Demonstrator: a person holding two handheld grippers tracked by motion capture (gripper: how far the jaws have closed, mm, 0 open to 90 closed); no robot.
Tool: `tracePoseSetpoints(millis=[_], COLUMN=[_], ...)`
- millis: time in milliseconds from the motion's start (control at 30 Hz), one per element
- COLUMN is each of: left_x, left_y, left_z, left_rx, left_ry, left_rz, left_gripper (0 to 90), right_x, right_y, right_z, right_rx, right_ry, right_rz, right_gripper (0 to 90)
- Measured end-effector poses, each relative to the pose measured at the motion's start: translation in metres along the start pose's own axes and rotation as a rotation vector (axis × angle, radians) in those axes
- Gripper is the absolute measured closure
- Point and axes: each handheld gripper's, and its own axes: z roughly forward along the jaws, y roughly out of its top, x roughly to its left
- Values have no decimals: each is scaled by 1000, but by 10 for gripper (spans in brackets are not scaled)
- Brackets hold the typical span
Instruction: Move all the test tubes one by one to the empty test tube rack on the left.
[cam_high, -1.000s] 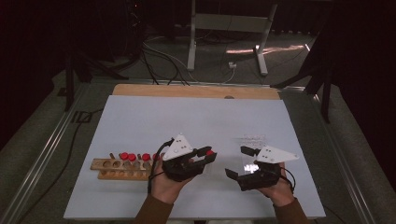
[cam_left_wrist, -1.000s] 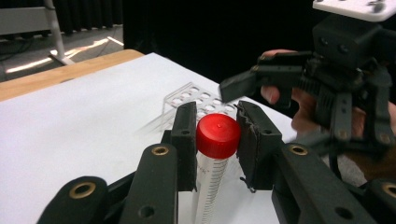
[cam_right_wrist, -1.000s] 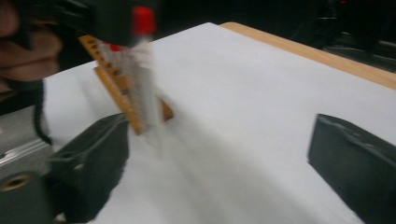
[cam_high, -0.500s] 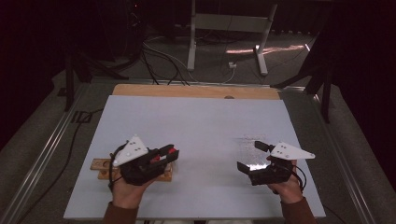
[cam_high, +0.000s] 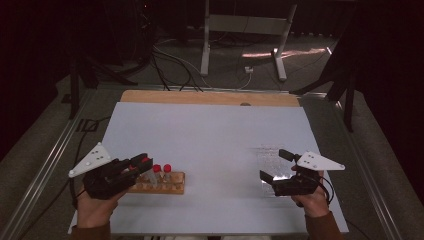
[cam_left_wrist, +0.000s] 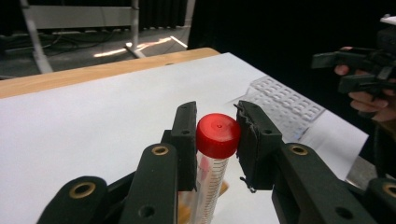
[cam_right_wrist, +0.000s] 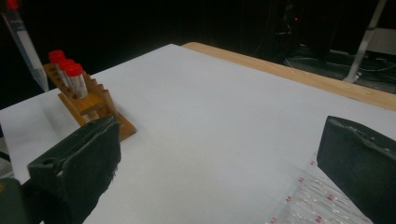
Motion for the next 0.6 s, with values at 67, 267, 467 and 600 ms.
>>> tracePoseSetpoints(millis=[67,267,467,600], left_x=[5,16,22,27], left_y=[-2,-4,-8,-12], left_z=[-5,-17,-21,-22], left_rx=[-2,1,-24,-58], left_ry=[16,97,163,205], left_rz=[-10,-18,-18,-16], left_gripper=[709,709,709,709], right_x=[-1,-3,-4,-3], right_y=[0,0,-1,0], right_z=[-1,-2,-3,-4], right_rx=[-5,-7,-13,-18], right_ry=[-1,-5,-3,0], right_rz=[3,4,2,5], right_gripper=[0,0,0,0])
